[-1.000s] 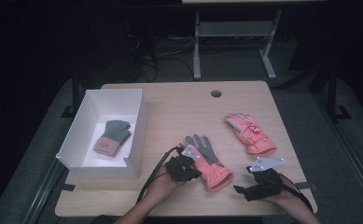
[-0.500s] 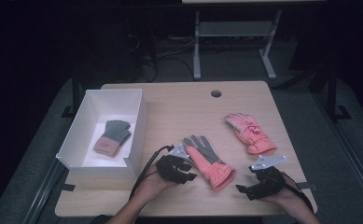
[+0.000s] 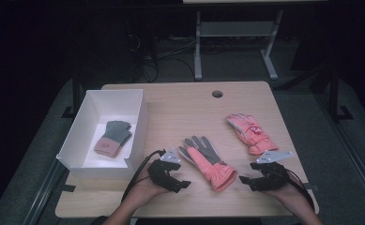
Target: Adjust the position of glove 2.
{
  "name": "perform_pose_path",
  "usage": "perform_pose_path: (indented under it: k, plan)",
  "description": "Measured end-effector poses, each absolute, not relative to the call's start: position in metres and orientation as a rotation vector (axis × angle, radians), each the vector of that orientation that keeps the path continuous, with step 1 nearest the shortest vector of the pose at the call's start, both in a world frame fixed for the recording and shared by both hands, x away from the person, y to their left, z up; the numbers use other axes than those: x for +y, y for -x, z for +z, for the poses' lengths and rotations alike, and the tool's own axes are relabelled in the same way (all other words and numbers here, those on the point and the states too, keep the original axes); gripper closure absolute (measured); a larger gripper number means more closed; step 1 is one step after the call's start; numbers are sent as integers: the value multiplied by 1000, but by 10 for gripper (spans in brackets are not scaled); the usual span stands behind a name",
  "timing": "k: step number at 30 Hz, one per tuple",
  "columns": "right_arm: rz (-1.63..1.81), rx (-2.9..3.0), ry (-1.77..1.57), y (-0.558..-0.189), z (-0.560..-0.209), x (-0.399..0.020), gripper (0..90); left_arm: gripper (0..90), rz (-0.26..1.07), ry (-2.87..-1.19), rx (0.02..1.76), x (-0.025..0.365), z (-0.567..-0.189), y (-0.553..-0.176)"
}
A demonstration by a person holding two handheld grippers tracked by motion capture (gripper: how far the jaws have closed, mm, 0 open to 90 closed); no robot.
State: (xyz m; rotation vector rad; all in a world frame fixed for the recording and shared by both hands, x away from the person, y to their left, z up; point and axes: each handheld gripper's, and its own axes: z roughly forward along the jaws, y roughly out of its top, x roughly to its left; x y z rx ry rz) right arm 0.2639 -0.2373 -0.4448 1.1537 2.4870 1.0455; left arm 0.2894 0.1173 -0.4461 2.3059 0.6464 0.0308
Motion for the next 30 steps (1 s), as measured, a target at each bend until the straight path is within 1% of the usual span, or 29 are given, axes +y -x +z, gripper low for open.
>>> perform_pose_path:
  k: [7,11,20,30]
  plan:
    - [1083,2465,-1165,-275,-438,-237,423,153,54,-2311,655,120,-445,-286]
    - [1103,2437,-1159,-281,-433,-235,459,151,57,-2323,662,128,-448,-283]
    - [1103,2383,-1197,-303,-425,-244,595,155,104,-2305,677,132,-444,-285]
    - [1088,2280,-1224,-329,-417,-253,645,156,103,-2304,690,131,-447,-287]
